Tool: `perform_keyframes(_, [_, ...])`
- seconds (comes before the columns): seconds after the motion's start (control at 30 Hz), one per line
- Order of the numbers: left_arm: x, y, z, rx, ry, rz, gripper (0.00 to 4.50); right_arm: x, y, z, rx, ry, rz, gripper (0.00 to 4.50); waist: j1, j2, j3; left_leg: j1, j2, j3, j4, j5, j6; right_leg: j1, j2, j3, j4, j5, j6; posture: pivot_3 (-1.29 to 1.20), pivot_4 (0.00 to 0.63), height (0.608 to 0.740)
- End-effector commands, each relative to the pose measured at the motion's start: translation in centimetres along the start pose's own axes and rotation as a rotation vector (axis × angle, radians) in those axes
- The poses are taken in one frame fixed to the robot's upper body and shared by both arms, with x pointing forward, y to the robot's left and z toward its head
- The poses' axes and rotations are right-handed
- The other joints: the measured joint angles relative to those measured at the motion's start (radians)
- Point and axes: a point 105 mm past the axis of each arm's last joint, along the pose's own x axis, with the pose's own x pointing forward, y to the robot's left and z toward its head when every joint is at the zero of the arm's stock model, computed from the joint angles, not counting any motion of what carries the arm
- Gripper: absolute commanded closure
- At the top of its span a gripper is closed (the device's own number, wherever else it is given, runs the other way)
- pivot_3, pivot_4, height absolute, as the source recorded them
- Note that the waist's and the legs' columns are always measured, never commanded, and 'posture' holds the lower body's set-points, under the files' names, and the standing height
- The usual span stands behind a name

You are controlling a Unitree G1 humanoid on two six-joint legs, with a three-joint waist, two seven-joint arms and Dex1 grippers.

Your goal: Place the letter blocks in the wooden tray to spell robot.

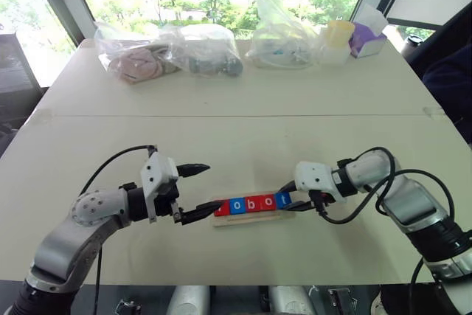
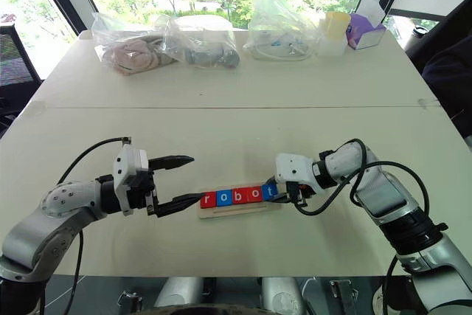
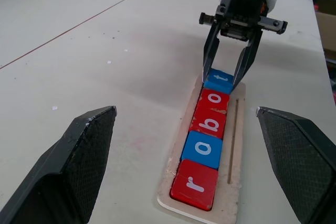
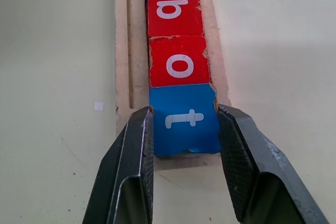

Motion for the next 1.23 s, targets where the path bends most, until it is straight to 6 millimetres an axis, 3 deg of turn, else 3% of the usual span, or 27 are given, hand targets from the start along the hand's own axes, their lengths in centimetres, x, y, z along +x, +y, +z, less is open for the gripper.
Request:
perform_keyframes(0.03, [-0.1, -0.3, 1.0, 0.038, -0.025, 0.001, 0.00, 0.1, 0.0, 1.0, -0.042, -0.013, -0.003, 3.35, 0.000, 0.000, 0.000, 0.000, 0.000, 0.000, 0.000, 0.000, 0.000, 0.000, 0.000, 0.000, 0.000, 0.000, 0.000, 0.00, 0.150, 0.740])
perform_keyframes(0.37, [-0.1, -0.3, 1.0, 0.035, -0.026, 0.002, 0.00, 0.2, 0.3, 1.0, -0.033, -0.014, 0.007, 3.35, 0.000, 0.000, 0.000, 0.000, 0.000, 0.000, 0.000, 0.000, 0.000, 0.000, 0.000, 0.000, 0.000, 0.000, 0.000, 0.00, 0.150, 0.740])
perform_keyframes(0.6, [-0.1, -0.3, 1.0, 0.035, -0.025, -0.001, 0.00, -0.1, 0.0, 1.3, -0.032, -0.019, -0.005, 0.02, 0.000, 0.000, 0.000, 0.000, 0.000, 0.000, 0.000, 0.000, 0.000, 0.000, 0.000, 0.000, 0.000, 0.000, 0.000, 0.00, 0.150, 0.740])
perform_keyframes(0.83, [-0.7, 0.0, 0.8, -0.008, -0.015, 0.034, 0.00, -3.4, -1.0, 2.3, 0.005, -0.030, -0.074, 0.02, 0.000, 0.000, 0.000, 0.000, 0.000, 0.000, 0.000, 0.000, 0.000, 0.000, 0.000, 0.000, 0.000, 0.000, 0.000, 0.00, 0.150, 0.740])
perform_keyframes(1.07, [-3.1, -0.6, 0.5, -0.067, 0.087, 0.023, 0.00, -7.8, 0.4, 2.5, 0.068, -0.001, -0.087, 0.02, 0.001, 0.000, 0.000, 0.000, 0.000, -0.001, -0.001, 0.000, 0.000, 0.000, 0.000, -0.001, 0.000, 0.000, 0.000, 0.00, 0.150, 0.740])
perform_keyframes(1.23, [-3.6, -0.8, 0.7, -0.080, 0.089, 0.009, 0.00, -8.6, -0.3, 2.5, 0.074, 0.005, -0.130, 0.02, -0.002, 0.000, 0.000, 0.001, 0.001, 0.001, 0.000, 0.000, 0.000, 0.001, 0.000, 0.000, 0.000, 0.000, -0.001, 0.00, 0.150, 0.740])
